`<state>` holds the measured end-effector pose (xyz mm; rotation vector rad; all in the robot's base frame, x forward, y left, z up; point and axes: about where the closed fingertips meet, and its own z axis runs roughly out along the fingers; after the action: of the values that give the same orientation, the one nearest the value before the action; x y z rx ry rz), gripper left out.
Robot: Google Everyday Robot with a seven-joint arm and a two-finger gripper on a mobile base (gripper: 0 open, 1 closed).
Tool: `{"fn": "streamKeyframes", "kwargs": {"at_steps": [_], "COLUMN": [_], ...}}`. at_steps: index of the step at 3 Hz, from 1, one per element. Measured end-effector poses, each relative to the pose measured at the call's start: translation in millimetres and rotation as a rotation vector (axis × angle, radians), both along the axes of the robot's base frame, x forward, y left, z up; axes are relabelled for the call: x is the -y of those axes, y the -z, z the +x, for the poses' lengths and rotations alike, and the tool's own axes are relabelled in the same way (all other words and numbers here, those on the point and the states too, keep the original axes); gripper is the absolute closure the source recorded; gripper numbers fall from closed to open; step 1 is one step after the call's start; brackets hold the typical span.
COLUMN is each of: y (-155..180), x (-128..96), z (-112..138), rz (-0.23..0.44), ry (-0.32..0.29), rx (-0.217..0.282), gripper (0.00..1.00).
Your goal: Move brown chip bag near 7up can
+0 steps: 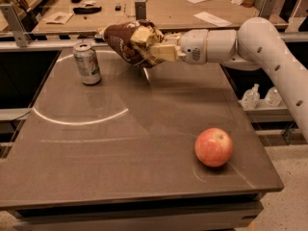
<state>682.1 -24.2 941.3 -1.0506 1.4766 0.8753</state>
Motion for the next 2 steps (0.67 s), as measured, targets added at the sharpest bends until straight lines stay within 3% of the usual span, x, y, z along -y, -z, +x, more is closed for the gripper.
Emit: {"fn": "streamKeyframes", "kwargs": {"at_steps": [2], "y": [-6], "x": [-32], "z": [-19], "rz": [0.026], "ry": [-0.068], "rx": [0.006], "gripper": [1.00]}}
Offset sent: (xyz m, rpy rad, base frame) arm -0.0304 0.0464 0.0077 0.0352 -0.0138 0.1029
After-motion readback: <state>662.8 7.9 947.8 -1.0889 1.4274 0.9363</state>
